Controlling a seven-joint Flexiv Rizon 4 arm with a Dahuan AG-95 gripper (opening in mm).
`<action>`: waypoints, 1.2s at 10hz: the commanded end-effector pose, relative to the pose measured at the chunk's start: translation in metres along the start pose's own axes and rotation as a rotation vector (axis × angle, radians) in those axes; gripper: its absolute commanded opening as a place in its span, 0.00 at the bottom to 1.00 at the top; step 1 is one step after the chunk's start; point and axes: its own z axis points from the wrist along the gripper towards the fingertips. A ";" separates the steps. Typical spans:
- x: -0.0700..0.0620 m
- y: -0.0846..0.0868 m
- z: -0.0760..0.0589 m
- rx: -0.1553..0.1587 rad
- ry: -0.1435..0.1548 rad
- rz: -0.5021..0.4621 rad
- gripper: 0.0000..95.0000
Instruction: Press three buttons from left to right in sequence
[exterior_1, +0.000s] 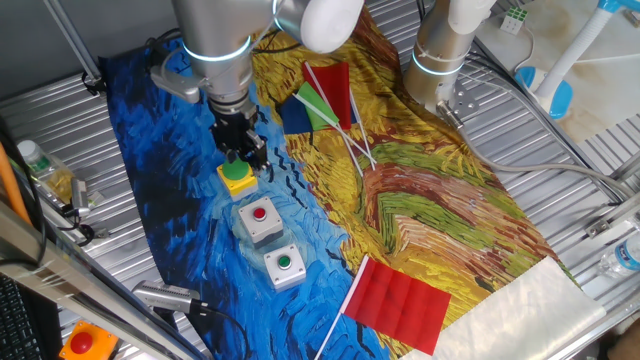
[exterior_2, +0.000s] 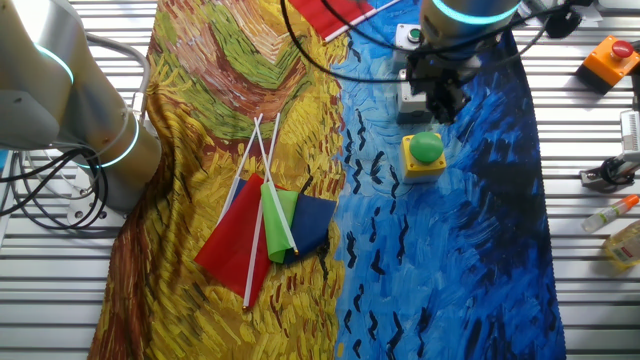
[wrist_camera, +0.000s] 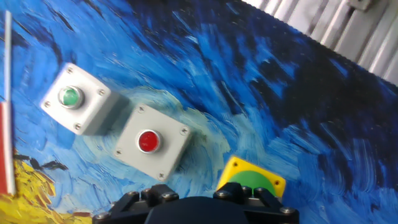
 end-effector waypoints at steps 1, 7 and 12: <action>-0.002 0.012 0.006 0.006 -0.012 0.018 0.60; -0.020 0.061 0.015 0.026 -0.020 0.102 0.60; -0.029 0.087 0.013 0.067 -0.007 0.153 0.60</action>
